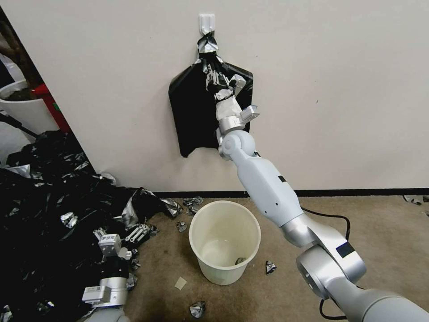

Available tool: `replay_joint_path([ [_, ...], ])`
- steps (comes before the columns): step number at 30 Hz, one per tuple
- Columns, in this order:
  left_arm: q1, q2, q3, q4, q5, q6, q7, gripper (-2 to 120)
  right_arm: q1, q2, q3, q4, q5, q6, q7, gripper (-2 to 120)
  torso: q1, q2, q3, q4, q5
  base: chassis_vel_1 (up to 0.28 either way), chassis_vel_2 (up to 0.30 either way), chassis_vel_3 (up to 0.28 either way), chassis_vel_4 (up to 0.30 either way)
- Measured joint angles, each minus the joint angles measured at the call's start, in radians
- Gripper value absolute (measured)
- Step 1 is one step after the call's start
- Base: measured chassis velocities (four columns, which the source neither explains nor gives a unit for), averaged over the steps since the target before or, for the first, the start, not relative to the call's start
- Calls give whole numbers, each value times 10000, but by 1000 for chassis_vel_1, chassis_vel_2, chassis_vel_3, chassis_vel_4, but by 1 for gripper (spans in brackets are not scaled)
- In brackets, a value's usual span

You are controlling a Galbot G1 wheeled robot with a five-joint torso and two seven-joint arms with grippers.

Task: Place a trash bag onto the trash bin.

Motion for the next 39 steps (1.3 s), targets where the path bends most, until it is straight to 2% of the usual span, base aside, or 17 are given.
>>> replay_joint_path([
  [7,-31,46,2,38,38,0,-29,100,-147,1,100,53,33,82,-687,0,0,0,0,0,0,0,0,0,0],
  [9,-55,78,4,84,45,1,-35,100,-313,-16,210,200,299,209,-1472,0,0,0,0,1,0,0,0,0,0],
  [11,-62,85,4,97,45,1,-37,100,-378,-32,234,267,398,245,-1705,0,0,0,0,0,0,0,0,0,0],
  [13,-112,130,0,188,45,1,-55,100,-803,-137,321,682,805,367,-2825,0,0,0,0,-1,0,0,0,0,0],
  [15,-118,135,0,205,45,1,-57,100,-880,-153,325,750,841,377,-2980,0,0,0,0,-1,0,0,0,0,0],
  [18,-156,161,0,297,46,1,-68,100,-1422,-236,329,1099,947,425,-4011,0,-1,0,-1,1,0,0,0,0,0],
  [19,-187,175,0,349,46,1,-74,100,-1801,-301,326,1275,954,430,-4657,0,0,0,0,1,0,0,0,0,0],
  [20,-187,175,0,349,46,1,-74,100,-1801,-301,326,1275,954,430,-4657,0,0,0,0,1,0,0,0,0,0],
  [21,-223,202,-6,403,39,-1,-82,100,-2253,-376,327,1447,938,429,-5249,0,-1,0,-1,0,2,0,0,0,0],
  [25,-302,238,-30,495,-23,-21,-119,100,-3065,-500,356,1747,841,412,-5964,0,0,1,-1,1,1,0,0,0,0],
  [27,-423,292,-38,556,-275,-104,-136,100,-4110,-680,456,2125,618,325,-6744,0,-1,0,-1,0,1,0,0,0,0],
  [30,-556,354,-33,579,-524,-162,-125,100,-4747,-818,571,2327,387,224,-7348,0,-1,0,-1,1,1,0,0,0,0],
  [31,-556,354,-33,579,-524,-162,-125,100,-4747,-818,571,2327,387,224,-7348,0,-1,0,-1,1,1,0,0,0,0],
  [37,-1031,620,131,523,-1372,-220,90,100,-5733,-1134,1036,2488,-384,-33,-9010,0,-1,1,-1,0,1,0,0,0,0],
  [39,-1141,715,193,470,-1578,-222,186,100,-5821,-1193,1131,2486,-560,-40,-9122,0,-1,0,0,0,2,0,0,0,0],
])
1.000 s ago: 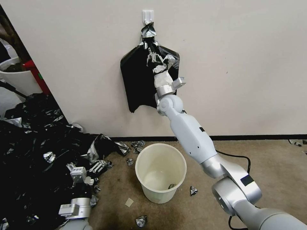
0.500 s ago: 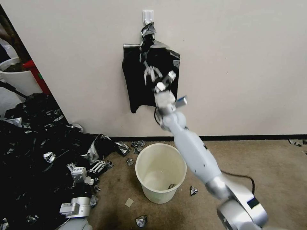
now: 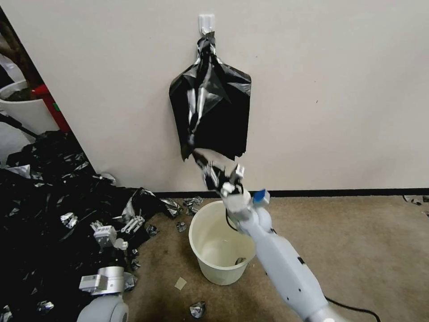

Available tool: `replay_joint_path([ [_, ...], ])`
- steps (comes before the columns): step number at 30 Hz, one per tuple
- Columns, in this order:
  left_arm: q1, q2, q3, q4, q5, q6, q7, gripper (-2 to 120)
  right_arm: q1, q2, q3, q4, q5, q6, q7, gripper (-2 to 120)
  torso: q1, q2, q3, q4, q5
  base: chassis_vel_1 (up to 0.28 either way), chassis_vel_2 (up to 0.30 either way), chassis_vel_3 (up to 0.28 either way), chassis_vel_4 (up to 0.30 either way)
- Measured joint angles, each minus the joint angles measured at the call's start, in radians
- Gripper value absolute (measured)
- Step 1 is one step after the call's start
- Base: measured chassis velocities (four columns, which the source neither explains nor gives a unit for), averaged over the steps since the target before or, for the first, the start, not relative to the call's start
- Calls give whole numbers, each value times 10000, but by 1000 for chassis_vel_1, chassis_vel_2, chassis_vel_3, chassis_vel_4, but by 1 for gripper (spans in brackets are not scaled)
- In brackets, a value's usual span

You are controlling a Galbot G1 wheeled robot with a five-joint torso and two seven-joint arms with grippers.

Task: Place a trash bag onto the trash bin.

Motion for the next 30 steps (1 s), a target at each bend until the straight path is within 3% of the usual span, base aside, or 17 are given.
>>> replay_joint_path([
  [4,-415,260,186,-201,-436,18,172,100,-73,-73,223,4,-258,139,439,0,0,0,0,-1,0,0,0,0,0],
  [7,-778,488,286,-362,-532,138,201,100,-212,-200,373,453,-767,666,2653,0,0,0,0,1,0,0,0,0,0],
  [8,-778,488,286,-362,-532,138,201,100,-212,-200,373,453,-767,666,2653,0,0,0,0,1,0,0,0,0,0],
  [10,-983,704,352,-545,-614,339,200,100,-471,-378,477,1165,-1038,832,3895,5,0,0,0,3,-1,0,0,0,0],
  [12,-1453,1251,536,-915,-679,676,211,100,-950,-617,715,2249,-1344,898,4770,15,0,0,0,2,-3,0,0,0,0],
  [14,-1607,1453,593,-1014,-704,751,254,100,-1088,-673,786,2487,-1442,921,4941,17,0,1,0,3,-3,0,0,0,0],
  [16,-2442,2529,837,-1303,-912,1006,577,100,-1706,-824,1082,3273,-1975,1066,5635,28,0,0,0,1,-3,0,0,0,0],
  [17,-2442,2529,837,-1303,-912,1006,577,100,-1706,-824,1082,3273,-1975,1066,5635,28,0,0,0,1,-3,0,0,0,0],
  [18,-2829,3022,957,-1339,-983,1104,664,100,-1978,-833,1247,3552,-2478,1193,6177,32,1,0,-1,-3,-1,0,0,0,0],
  [20,-4120,4387,1497,-1083,-1015,1324,861,100,-2552,-706,1802,4125,-4425,1553,8113,44,0,0,0,0,-1,0,0,0,0],
  [22,-4469,4665,1693,-956,-981,1346,905,100,-2651,-665,1919,4220,-4737,1577,8462,44,0,0,0,1,-1,0,0,0,0],
  [24,-6558,5685,2995,-186,-750,1382,1057,100,-3166,-437,2395,4659,-5783,1612,9661,58,1,0,0,-2,-2,0,0,0,0],
  [25,-6558,5685,2995,-186,-750,1382,1057,100,-3166,-437,2395,4659,-5783,1612,9661,58,1,0,0,-2,-2,0,0,0,0],
  [28,-8676,6063,4813,749,-684,1577,1106,100,-3633,-311,2613,4892,-6163,1615,9860,73,1,0,1,-1,-2,0,0,0,0],
  [30,-9092,6070,5177,985,-662,1631,1135,100,-3763,-261,2664,4941,-6244,1617,9862,76,2,0,2,-2,-3,0,0,0,0],
])
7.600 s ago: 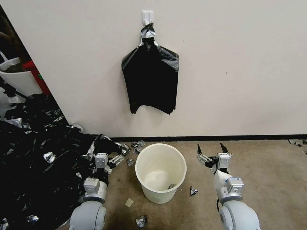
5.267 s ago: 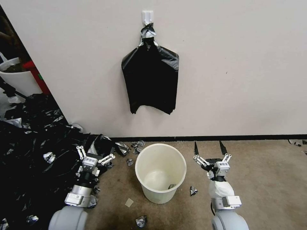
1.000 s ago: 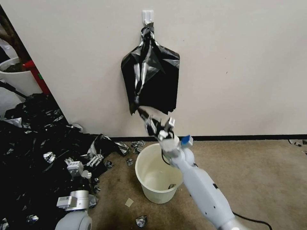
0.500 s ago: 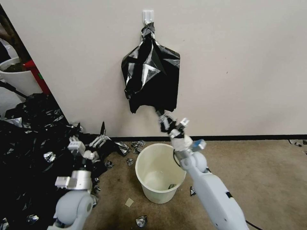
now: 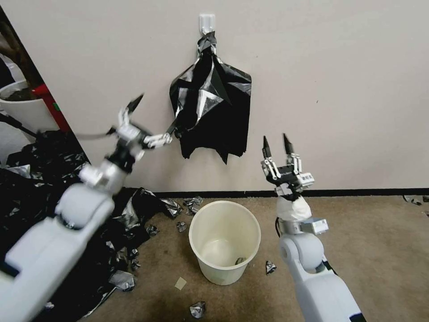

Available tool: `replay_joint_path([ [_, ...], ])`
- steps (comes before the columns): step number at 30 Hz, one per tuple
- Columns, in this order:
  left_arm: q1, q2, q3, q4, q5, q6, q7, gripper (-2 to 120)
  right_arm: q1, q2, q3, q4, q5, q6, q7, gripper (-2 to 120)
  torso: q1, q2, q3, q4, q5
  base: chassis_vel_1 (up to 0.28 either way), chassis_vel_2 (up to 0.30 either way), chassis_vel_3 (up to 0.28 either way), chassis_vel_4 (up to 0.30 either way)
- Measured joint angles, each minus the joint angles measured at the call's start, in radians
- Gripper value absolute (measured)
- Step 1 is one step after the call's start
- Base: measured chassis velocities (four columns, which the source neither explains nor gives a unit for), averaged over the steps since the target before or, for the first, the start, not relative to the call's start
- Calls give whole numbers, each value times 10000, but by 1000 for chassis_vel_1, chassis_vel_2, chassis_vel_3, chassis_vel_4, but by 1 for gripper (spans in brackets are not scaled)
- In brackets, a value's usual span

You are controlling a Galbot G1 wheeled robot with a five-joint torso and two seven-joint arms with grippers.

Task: Place a trash bag onto the trash bin.

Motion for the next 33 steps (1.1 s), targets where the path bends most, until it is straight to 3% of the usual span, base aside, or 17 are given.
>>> replay_joint_path([
  [3,-1291,-111,961,881,383,168,259,95,-482,174,151,216,-151,9,20,89,0,0,-1,1,4,0,0,0,0],
  [7,-1689,-321,1232,1394,846,282,491,83,-925,270,304,428,-209,11,115,99,0,0,-1,2,2,0,0,0,0],
  [8,-1730,-389,1292,1498,964,317,543,78,-1044,273,366,481,-209,11,134,100,0,0,-1,3,2,0,0,0,0],
  [15,-1734,-633,1348,1681,1206,479,632,74,-1379,239,551,617,-189,18,214,100,0,0,-1,3,2,0,0,0,0],
  [21,-1667,-651,1339,1600,1134,708,614,58,-1387,229,528,629,-217,16,306,100,0,0,-1,3,2,0,0,0,0],
  [24,-1469,-564,1243,1269,654,1250,481,41,-1246,186,399,633,-495,-38,561,100,0,0,-1,3,2,0,0,0,0],
  [29,-1224,-535,1170,906,-222,1898,224,28,-1018,-94,216,750,-1438,-154,847,100,-1,0,-1,3,2,0,0,0,0],
  [33,-936,-716,998,493,-1399,2421,-139,9,-515,-709,-116,1067,-2484,-440,890,100,0,0,-2,3,3,0,0,0,0],
])
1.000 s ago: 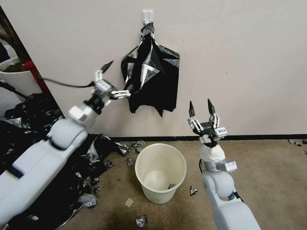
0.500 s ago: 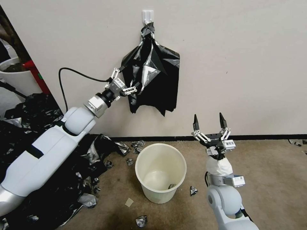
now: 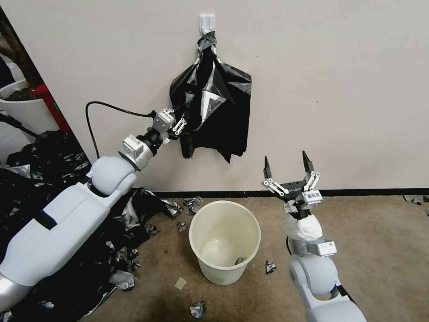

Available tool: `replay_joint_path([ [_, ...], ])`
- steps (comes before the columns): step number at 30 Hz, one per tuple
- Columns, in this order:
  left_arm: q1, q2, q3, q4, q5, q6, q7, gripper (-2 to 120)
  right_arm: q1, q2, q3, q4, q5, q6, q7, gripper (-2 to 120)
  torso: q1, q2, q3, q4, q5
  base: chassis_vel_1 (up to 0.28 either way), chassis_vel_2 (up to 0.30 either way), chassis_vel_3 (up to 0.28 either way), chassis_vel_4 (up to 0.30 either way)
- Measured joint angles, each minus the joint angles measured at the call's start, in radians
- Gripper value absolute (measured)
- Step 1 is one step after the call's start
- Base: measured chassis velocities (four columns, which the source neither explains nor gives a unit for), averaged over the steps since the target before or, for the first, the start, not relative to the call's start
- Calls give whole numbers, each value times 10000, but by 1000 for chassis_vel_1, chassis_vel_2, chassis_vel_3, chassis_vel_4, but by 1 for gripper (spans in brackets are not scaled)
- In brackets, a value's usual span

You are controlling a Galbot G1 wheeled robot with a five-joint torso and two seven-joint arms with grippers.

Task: Place a trash bag onto the trash bin.

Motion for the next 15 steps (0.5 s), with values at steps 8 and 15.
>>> replay_joint_path([
  [8,860,-578,-290,-723,-966,236,-549,0,1980,-2060,-1522,373,111,-1926,480,100,1,0,0,0,0,0,0,0,0],
  [15,1406,-979,-581,-894,-762,-8,-843,0,5167,-3616,-4315,315,1867,-5548,3286,100,0,0,1,1,0,0,0,0,0],
])
